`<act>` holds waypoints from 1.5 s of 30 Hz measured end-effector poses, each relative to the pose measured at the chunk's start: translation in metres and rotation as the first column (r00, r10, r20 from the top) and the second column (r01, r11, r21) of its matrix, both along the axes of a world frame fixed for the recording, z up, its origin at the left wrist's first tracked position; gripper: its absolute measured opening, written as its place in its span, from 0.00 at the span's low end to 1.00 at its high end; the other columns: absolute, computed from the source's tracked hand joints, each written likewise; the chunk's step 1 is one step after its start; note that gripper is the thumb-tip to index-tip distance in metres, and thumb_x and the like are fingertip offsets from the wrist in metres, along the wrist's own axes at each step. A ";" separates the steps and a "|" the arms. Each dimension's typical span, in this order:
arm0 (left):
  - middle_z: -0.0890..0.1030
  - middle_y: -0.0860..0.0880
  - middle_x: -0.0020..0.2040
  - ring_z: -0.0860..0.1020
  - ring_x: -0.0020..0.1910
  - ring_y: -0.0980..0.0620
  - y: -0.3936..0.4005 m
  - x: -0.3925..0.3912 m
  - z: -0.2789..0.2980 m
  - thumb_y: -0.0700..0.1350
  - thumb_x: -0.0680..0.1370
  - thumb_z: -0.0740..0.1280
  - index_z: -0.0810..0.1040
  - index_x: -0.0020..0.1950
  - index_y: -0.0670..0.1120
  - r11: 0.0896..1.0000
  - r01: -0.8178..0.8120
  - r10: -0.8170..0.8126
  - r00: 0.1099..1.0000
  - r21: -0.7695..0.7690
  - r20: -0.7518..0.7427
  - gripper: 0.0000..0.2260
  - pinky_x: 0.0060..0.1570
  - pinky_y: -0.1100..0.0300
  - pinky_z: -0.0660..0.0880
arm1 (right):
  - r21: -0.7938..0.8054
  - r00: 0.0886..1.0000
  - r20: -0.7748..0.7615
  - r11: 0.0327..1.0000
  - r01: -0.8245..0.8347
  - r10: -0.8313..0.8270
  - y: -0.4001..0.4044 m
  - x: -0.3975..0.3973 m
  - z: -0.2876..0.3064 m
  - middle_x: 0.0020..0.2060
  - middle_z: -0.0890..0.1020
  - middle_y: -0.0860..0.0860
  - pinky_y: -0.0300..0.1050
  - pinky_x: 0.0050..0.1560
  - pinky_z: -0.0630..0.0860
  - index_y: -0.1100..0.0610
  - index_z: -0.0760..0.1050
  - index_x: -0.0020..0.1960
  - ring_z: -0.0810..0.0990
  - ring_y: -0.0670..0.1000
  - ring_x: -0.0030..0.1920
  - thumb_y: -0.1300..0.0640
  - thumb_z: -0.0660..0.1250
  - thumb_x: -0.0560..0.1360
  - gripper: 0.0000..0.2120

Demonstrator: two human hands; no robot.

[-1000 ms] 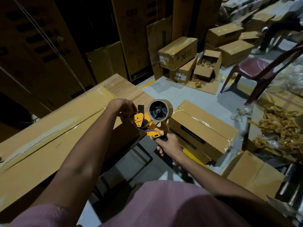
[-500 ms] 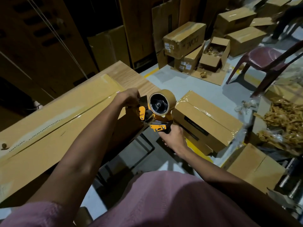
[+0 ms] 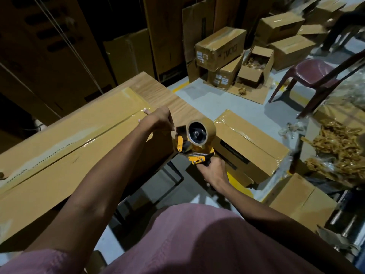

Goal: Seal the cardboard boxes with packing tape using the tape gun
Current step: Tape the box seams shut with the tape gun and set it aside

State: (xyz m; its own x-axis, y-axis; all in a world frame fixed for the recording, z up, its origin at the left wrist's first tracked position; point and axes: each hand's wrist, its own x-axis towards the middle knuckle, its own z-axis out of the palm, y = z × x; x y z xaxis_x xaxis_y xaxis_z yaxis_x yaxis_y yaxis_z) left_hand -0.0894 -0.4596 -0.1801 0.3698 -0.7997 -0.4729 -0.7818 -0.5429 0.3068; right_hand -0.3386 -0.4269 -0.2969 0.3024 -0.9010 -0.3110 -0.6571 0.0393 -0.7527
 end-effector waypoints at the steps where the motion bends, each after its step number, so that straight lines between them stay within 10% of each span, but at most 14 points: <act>1: 0.82 0.40 0.56 0.72 0.68 0.35 -0.001 0.003 -0.003 0.42 0.74 0.77 0.86 0.42 0.47 1.000 0.010 -0.010 1.000 -0.014 0.000 0.02 0.69 0.24 0.45 | 0.020 1.000 -0.011 1.000 0.024 -0.023 0.001 -0.004 -0.006 0.31 0.82 0.55 0.54 0.36 0.79 0.60 0.77 0.36 0.81 0.60 0.34 0.44 0.73 0.69 0.18; 7: 0.55 0.37 0.79 0.43 0.78 0.26 0.004 0.009 -0.005 0.47 0.75 0.76 0.81 0.39 0.56 0.999 0.019 -0.020 1.000 0.051 0.003 0.07 0.63 0.16 0.40 | 0.269 0.943 0.159 0.932 0.245 -0.294 0.003 0.014 -0.012 0.28 0.82 0.58 0.44 0.25 0.76 0.64 0.79 0.40 0.77 0.53 0.24 0.56 0.72 0.77 0.12; 10: 0.39 0.41 0.82 0.36 0.76 0.24 0.010 0.001 0.006 0.44 0.80 0.71 0.81 0.60 0.47 0.998 0.040 -0.040 0.999 0.047 0.003 0.09 0.65 0.17 0.43 | 0.315 0.924 0.167 0.906 0.282 -0.345 -0.002 0.033 -0.015 0.29 0.83 0.60 0.42 0.23 0.74 0.66 0.79 0.44 0.78 0.52 0.23 0.57 0.72 0.78 0.12; 13: 0.31 0.45 0.81 0.33 0.76 0.26 0.010 -0.005 0.005 0.39 0.81 0.68 0.62 0.78 0.64 0.998 0.054 -0.054 0.998 0.022 -0.012 0.31 0.64 0.18 0.43 | 0.367 0.911 0.177 0.884 0.290 -0.373 -0.005 0.052 -0.020 0.31 0.83 0.60 0.43 0.24 0.75 0.66 0.78 0.45 0.79 0.53 0.24 0.59 0.71 0.78 0.10; 22: 0.46 0.39 0.83 0.47 0.79 0.29 0.005 0.029 0.009 0.56 0.74 0.75 0.26 0.78 0.60 0.971 0.195 -0.191 0.981 0.134 -0.042 0.57 0.73 0.30 0.57 | 0.405 0.877 0.097 0.823 0.398 -0.471 -0.016 0.114 -0.018 0.36 0.84 0.60 0.39 0.22 0.72 0.66 0.80 0.46 0.80 0.55 0.26 0.57 0.72 0.77 0.10; 25: 0.64 0.38 0.79 0.66 0.76 0.35 -0.002 0.063 0.021 0.58 0.72 0.77 0.32 0.81 0.52 0.984 0.174 -0.169 0.981 0.040 -0.096 0.58 0.71 0.45 0.66 | 0.433 0.884 0.067 0.811 0.392 -0.463 -0.028 0.127 -0.020 0.36 0.84 0.61 0.40 0.24 0.74 0.65 0.81 0.47 0.81 0.57 0.28 0.57 0.72 0.76 0.10; 30: 0.71 0.47 0.76 0.68 0.75 0.44 0.000 0.098 0.016 0.60 0.75 0.73 0.43 0.84 0.49 0.995 0.089 -0.094 0.982 -0.039 -0.166 0.50 0.70 0.53 0.67 | 0.532 0.919 0.069 0.793 0.295 -0.388 -0.069 0.153 -0.032 0.38 0.84 0.58 0.53 0.37 0.82 0.62 0.80 0.48 0.83 0.58 0.37 0.51 0.76 0.74 0.14; 35: 0.69 0.47 0.78 0.70 0.73 0.41 0.001 0.079 0.014 0.68 0.70 0.73 0.44 0.84 0.54 0.995 0.099 -0.100 0.993 -0.018 -0.069 0.53 0.68 0.51 0.71 | 0.477 0.996 -0.047 0.874 0.093 -0.080 -0.136 0.175 -0.095 0.51 0.86 0.58 0.55 0.51 0.84 0.56 0.81 0.51 0.84 0.59 0.49 0.37 0.78 0.56 0.32; 38: 0.62 0.45 0.81 0.68 0.75 0.39 0.001 0.059 0.018 0.70 0.68 0.72 0.36 0.81 0.60 0.985 0.140 -0.140 0.990 0.105 -0.009 0.56 0.69 0.48 0.70 | 0.522 0.997 -0.050 0.853 -0.017 0.050 -0.138 0.185 -0.041 0.43 0.84 0.59 0.48 0.37 0.79 0.61 0.80 0.51 0.83 0.57 0.40 0.48 0.77 0.72 0.17; 41: 0.44 0.45 0.84 0.60 0.79 0.38 0.002 0.041 0.015 0.70 0.66 0.74 0.32 0.79 0.65 0.971 0.130 -0.152 0.983 0.199 0.099 0.58 0.69 0.44 0.70 | 0.473 0.983 -0.056 0.872 -0.126 0.173 -0.166 0.193 -0.063 0.48 0.85 0.60 0.58 0.51 0.82 0.57 0.80 0.52 0.84 0.62 0.50 0.49 0.73 0.67 0.18; 45: 0.45 0.44 0.84 0.59 0.80 0.40 0.010 0.018 0.005 0.62 0.69 0.77 0.35 0.80 0.63 0.994 0.048 -0.073 0.955 0.093 0.287 0.57 0.59 0.47 0.75 | 0.436 0.910 -0.144 0.850 -0.294 0.389 -0.191 0.211 -0.074 0.52 0.86 0.62 0.58 0.55 0.82 0.58 0.81 0.51 0.84 0.63 0.52 0.48 0.72 0.66 0.18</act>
